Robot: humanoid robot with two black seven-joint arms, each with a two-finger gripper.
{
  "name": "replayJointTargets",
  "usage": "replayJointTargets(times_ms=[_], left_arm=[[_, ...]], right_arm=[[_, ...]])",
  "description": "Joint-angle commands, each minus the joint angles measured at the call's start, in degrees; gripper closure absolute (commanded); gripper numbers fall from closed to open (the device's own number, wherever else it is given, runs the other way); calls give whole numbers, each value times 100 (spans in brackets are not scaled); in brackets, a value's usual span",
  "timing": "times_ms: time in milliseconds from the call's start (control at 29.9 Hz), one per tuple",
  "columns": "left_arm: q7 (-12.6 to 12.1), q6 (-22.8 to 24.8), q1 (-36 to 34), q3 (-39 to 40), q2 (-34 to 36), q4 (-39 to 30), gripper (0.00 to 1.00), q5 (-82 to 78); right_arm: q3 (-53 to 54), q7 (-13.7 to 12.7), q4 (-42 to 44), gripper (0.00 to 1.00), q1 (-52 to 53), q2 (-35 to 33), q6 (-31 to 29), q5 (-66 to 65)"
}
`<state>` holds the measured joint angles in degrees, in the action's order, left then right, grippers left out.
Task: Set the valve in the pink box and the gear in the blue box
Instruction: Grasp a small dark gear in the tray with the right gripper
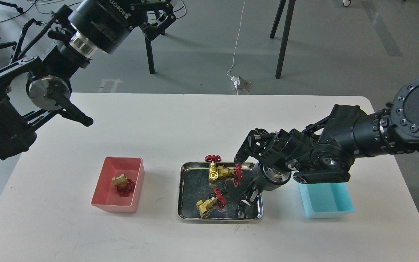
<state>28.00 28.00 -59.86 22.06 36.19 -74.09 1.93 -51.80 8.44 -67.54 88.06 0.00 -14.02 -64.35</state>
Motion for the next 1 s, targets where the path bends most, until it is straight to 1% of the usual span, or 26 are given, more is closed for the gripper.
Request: replayJointTargets(times_ms=[0,100,200,501,601,969], left_arm=[[0,0,10,1,-7,0,1,0],[0,0,36,1,-7,0,1,0],[0,0,36,1,-42,8,1,-9],[0,0,45,1,-51,8,1,-9],[0,0,45,1,-95,17,1,-9],[0,0,150,9,-121,79,1,-9]], right_arm=[[12,17,-13,46,-9,0,66,10],[3,105,-14,46,-61,0,75,-7],[3,298,-22,46,-88,0,136,-34],[-23,316,-5,46,-228,0,321,-60],[-41,369,22,46,-290,0,400,-78],[-58,369,233,46,-553,0,532,-69]])
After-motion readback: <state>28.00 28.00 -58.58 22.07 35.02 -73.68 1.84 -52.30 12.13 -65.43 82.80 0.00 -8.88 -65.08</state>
